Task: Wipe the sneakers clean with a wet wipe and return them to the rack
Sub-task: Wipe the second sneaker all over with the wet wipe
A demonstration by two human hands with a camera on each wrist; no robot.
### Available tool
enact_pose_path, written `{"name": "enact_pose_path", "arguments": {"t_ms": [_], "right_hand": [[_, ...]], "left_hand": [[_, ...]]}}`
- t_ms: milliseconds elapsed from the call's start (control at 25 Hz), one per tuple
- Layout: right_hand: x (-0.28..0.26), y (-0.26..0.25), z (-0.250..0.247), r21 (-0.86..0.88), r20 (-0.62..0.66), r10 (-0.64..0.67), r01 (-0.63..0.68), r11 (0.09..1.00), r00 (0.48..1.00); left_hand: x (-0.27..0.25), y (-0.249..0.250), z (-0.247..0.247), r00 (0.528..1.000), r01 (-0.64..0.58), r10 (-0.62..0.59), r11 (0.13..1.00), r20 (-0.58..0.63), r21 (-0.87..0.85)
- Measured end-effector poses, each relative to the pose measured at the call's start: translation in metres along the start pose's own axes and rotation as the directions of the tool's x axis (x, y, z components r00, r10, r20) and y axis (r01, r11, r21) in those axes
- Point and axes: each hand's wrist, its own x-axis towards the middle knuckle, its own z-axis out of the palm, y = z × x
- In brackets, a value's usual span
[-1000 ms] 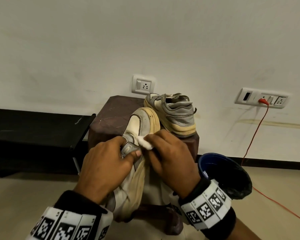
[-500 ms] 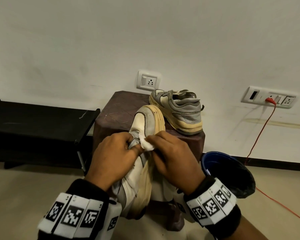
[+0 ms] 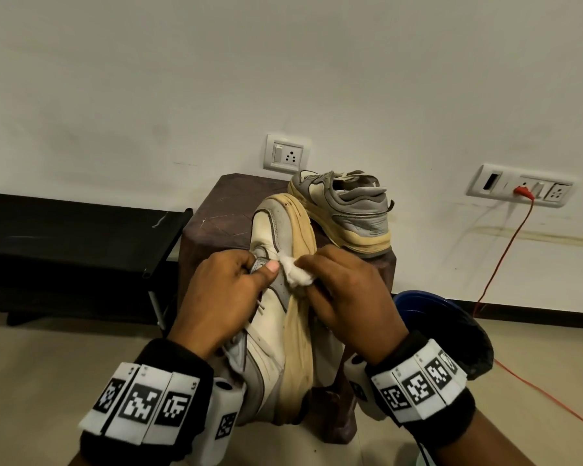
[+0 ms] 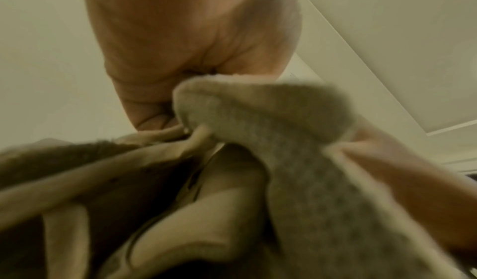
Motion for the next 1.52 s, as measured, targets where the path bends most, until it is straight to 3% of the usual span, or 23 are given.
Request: {"name": "enact_pose_path", "arguments": {"t_ms": [120,280,360,520,600,720,800,1000,1120,1280,1520], "right_hand": [[-0.01,0.001,0.003,0.006,0.162,-0.076,0.076,0.997,0.984],[-0.006,0.009,-0.001,-0.043,-0.073,0.092,-0.095,0.995,0.993],[-0.004,0.008,-0.002,-0.01,-0.119,0.138,-0.14,0.99,0.983],[-0.007,-0.001,0.001,0.063,0.202,0.047,-0.061,0.996,0.978],[-0.006,0.0,0.002,0.033,0.26,0.051,-0.062,0.998,0.964],[-0.002,0.002,0.006,-0.004,0.013,0.157,-0.157,0.988,0.988],[0.0,0.002,0.008,0.034,-0.067,0.181,-0.179,0.983,0.981],[-0.001,0.0,0.004,0.081,0.133,0.1,-0.111,0.991,0.986],[0.0,-0.006,0.002,0.189,0.052,0.086,-0.094,0.977,0.995],[0.005,-0.011,-0.001,0.288,-0.06,-0.049,0.064,0.955,0.997],[0.012,0.0,0.01,0.198,-0.096,-0.091,0.109,0.974,0.991]], "left_hand": [[0.003,-0.005,-0.007,0.998,0.016,-0.018,0.999,-0.052,-0.036],[0.0,-0.001,-0.002,0.999,-0.009,0.008,1.0,-0.041,-0.024],[0.0,0.0,0.002,0.999,0.001,-0.003,0.999,-0.045,-0.04],[0.004,0.001,-0.001,0.992,0.044,-0.056,0.993,-0.115,-0.107],[0.006,0.003,-0.004,0.985,0.063,-0.083,0.989,-0.149,-0.135],[0.006,0.006,-0.003,0.985,0.088,-0.115,0.977,-0.132,-0.196],[0.005,0.006,0.0,0.985,0.095,-0.123,0.974,-0.124,-0.208],[0.013,0.018,-0.003,0.967,0.14,-0.193,0.949,-0.166,-0.283],[0.031,0.026,-0.005,0.963,0.159,-0.211,0.947,-0.168,-0.278],[0.074,0.039,-0.005,0.966,0.183,-0.219,0.954,-0.135,-0.237],[0.119,0.063,-0.008,0.944,0.317,-0.329,0.922,-0.019,-0.223]]}}
